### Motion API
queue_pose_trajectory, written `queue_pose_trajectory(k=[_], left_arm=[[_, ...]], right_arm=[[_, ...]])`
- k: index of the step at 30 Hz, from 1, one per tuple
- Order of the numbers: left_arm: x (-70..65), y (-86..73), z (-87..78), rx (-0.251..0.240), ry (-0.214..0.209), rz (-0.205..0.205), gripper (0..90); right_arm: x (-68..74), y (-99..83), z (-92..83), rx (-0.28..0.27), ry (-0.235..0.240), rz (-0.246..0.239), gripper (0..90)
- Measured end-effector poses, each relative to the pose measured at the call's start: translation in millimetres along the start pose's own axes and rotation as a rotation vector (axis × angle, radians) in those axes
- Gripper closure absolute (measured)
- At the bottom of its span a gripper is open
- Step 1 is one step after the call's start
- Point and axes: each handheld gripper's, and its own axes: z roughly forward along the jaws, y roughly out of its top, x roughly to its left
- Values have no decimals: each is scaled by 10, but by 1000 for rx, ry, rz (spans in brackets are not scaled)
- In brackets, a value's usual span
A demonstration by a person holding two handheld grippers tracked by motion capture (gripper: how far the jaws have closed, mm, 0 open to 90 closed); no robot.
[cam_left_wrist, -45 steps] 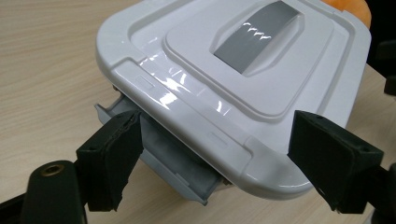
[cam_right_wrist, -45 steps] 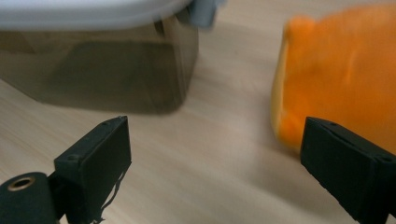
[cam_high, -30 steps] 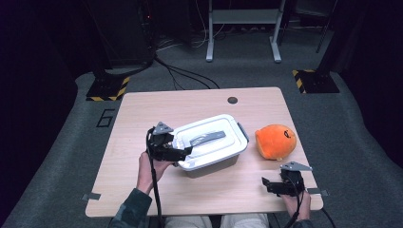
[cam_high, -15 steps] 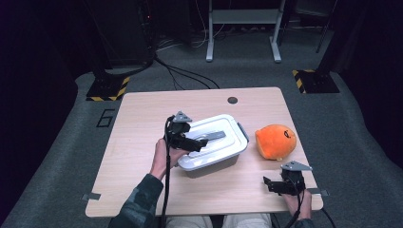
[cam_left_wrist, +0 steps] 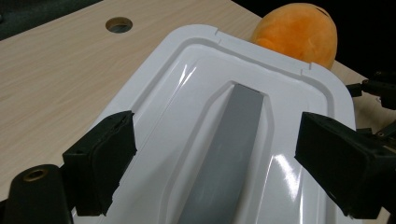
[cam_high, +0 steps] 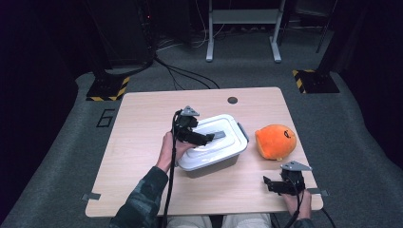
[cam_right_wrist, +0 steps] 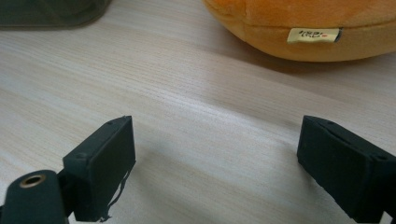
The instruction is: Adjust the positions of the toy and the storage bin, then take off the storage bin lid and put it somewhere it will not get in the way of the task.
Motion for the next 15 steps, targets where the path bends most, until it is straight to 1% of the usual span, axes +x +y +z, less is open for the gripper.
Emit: queue_pose_trajectory(k=[2, 5, 7, 8, 9, 11, 12, 14, 15], left_arm=[[-16, 4, 29, 3, -11, 1, 141], [-27, 12, 63, 16, -13, 22, 149], [-40, 14, 79, 17, -14, 23, 163], [-44, 17, 89, 26, -13, 38, 174], [-50, 20, 98, 33, -11, 48, 199], [-58, 18, 114, 41, -6, 54, 268], [-53, 20, 119, 47, 1, 65, 322], [-43, 12, 136, 57, -2, 71, 386], [-38, 7, 145, 62, -8, 67, 412]], right_arm=[[-2, -2, -2, 0, 0, -5, 108], [0, -1, -2, 1, -1, -2, 108], [-9, -4, -3, -3, 3, 0, 110], [-10, -4, -5, -3, 3, 1, 111], [-10, -4, -4, -3, 4, 2, 111], [-10, -4, -4, -5, 2, 0, 114], [-9, -4, -4, -4, 1, 2, 114], [-11, -4, -4, -4, 5, 2, 114], [-11, -4, -5, -4, 3, 2, 115]])
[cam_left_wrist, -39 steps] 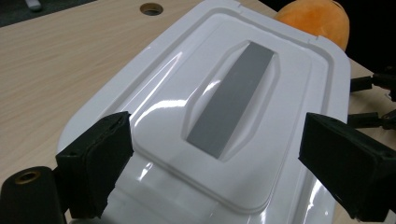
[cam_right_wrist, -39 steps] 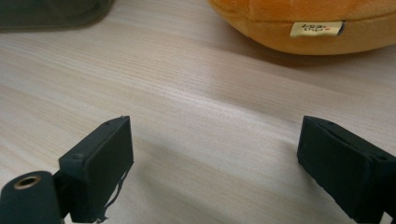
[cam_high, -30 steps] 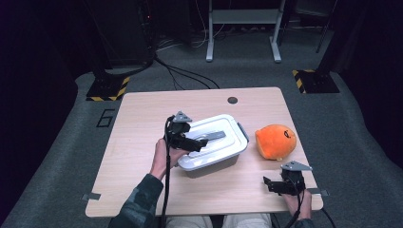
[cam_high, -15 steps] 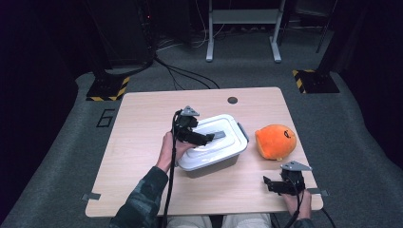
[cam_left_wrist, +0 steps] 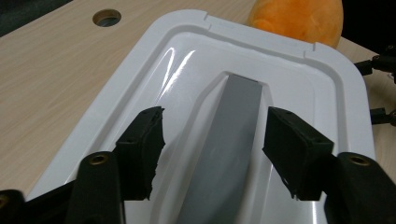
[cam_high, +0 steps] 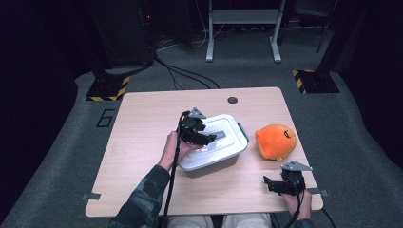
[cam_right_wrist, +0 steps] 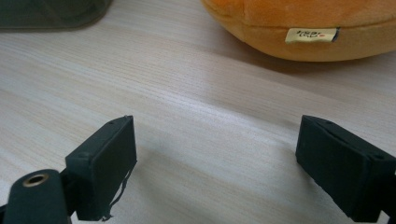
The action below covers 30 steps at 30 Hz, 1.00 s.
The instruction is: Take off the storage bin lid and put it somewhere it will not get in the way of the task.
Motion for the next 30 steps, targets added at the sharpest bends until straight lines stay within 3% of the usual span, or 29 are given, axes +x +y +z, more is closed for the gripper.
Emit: queue_pose_trajectory(k=[10, 19, 30], left_arm=[[-12, -17, 25, 29, -35, 63, 594], [-19, 4, 25, 50, -45, 110, 614], [4, 4, 11, 57, -88, 167, 661]], right_arm=[[2, -2, -1, -3, -5, -3, 127], [8, -2, 1, -1, -10, -10, 128], [9, -1, 2, -2, -11, -10, 132]])
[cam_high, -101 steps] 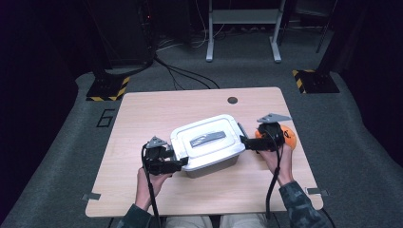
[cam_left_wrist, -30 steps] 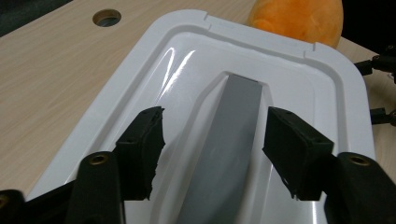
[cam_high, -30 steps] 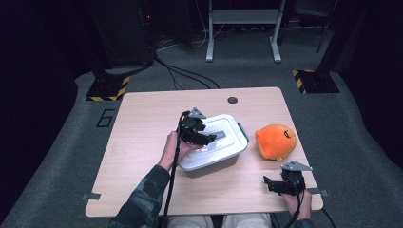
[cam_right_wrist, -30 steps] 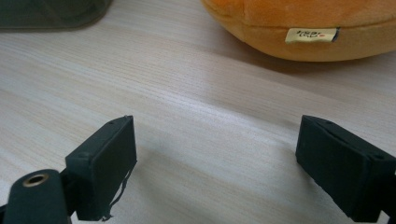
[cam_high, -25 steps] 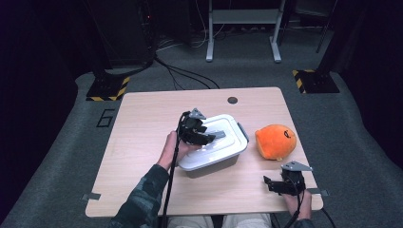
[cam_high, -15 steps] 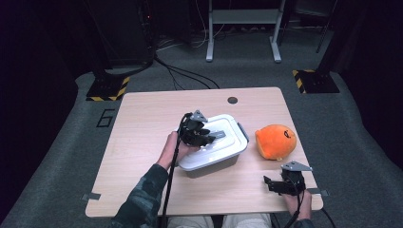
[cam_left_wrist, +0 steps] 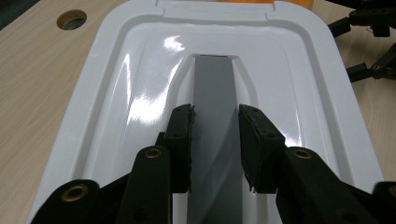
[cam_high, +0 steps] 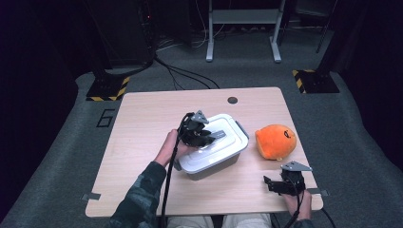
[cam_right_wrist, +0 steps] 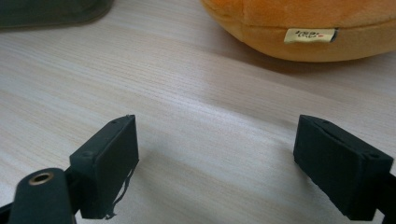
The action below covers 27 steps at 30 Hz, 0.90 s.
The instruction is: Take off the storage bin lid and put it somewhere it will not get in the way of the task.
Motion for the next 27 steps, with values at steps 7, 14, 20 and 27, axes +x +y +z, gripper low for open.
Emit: queue_pose_trajectory(k=[7, 14, 20, 27], left_arm=[[2, 11, -1, 1, -2, 16, 664], [29, 1, -19, -7, -20, 9, 664], [20, 2, -48, -32, -19, 2, 664], [11, 34, -138, -53, -16, -1, 664]], right_arm=[[-1, 0, -1, 0, -3, 1, 133], [0, 0, -1, 0, -2, 2, 134], [-1, 0, -1, 0, -4, 1, 134], [-1, 1, 1, 1, -3, 0, 134]])
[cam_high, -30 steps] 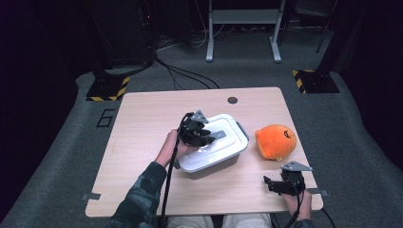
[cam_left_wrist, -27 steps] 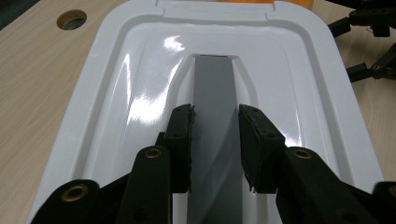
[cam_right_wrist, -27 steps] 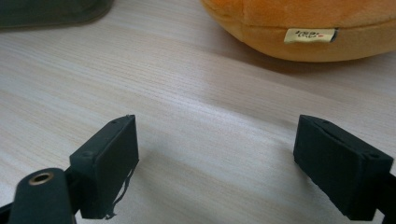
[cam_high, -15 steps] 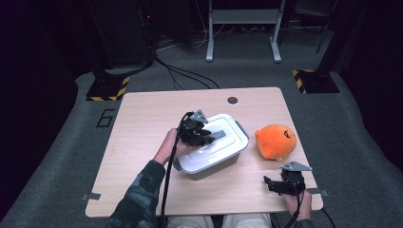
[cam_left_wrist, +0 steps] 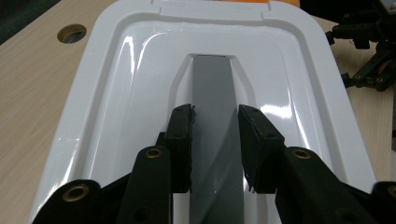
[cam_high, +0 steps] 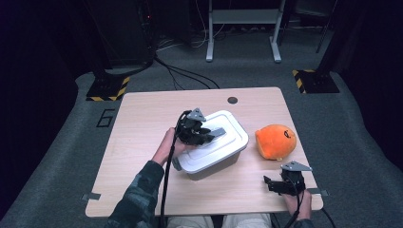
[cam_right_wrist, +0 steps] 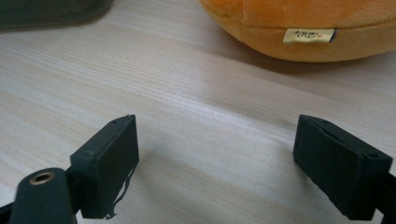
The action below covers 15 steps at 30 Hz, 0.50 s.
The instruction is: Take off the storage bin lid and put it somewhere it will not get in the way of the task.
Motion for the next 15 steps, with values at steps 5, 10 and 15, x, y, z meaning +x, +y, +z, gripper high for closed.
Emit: queue_pose_trajectory(k=[5, 10, 15], left_arm=[[-3, 25, -69, -23, 12, -10, 664], [21, 28, -122, -30, 19, -18, 663], [34, 14, -154, -34, 32, -30, 663]], right_arm=[[5, 1, -1, 0, -1, 5, 134], [4, 1, 1, 0, -3, 3, 134], [9, 1, 2, 0, -4, 2, 133]])
